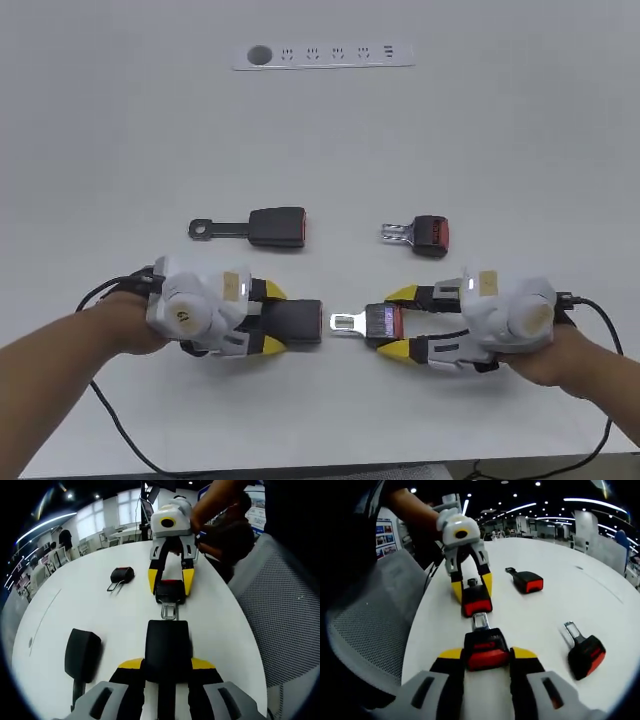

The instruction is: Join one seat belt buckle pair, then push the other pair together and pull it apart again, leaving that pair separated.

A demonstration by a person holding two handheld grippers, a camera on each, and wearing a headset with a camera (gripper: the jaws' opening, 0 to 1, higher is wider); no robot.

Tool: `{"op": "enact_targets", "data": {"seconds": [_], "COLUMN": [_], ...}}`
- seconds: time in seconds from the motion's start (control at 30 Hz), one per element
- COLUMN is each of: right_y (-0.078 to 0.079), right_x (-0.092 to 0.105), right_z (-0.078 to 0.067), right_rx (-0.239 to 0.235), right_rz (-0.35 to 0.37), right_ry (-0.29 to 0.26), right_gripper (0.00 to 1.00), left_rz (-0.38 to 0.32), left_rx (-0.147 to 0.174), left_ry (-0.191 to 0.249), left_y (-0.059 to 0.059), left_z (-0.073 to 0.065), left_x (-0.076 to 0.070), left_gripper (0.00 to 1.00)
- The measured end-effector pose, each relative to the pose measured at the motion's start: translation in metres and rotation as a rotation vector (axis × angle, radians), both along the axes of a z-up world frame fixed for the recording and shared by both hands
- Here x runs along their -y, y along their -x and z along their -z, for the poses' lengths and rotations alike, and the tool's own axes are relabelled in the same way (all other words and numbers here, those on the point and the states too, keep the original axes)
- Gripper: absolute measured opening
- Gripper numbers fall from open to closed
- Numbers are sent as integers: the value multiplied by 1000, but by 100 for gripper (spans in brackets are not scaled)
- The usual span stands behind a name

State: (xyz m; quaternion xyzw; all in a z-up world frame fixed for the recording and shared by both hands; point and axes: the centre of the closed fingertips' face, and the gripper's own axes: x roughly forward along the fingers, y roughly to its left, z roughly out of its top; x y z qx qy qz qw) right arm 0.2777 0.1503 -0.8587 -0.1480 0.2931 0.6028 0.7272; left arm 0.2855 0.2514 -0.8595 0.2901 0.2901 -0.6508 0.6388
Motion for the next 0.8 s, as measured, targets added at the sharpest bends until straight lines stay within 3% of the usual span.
{"op": "enact_targets", "data": {"seconds": [0.43, 0.6, 0.8], "right_y": [-5, -6, -5], "right_x": [-10, -24, -22], "right_z": [1, 0, 1], "right_rx": [21, 17, 16], "right_rz": [-16, -20, -16], "right_ry": [47, 61, 67], "right_gripper": [35, 35, 35], "left_rz": [2, 1, 1], "left_rx": [-1, 0, 0], "left_ry": [-6, -9, -15], "left_y": [1, 0, 0], "left_z": [0, 0, 0], "left_x": [1, 1, 1], "left_gripper": [34, 34, 34]}}
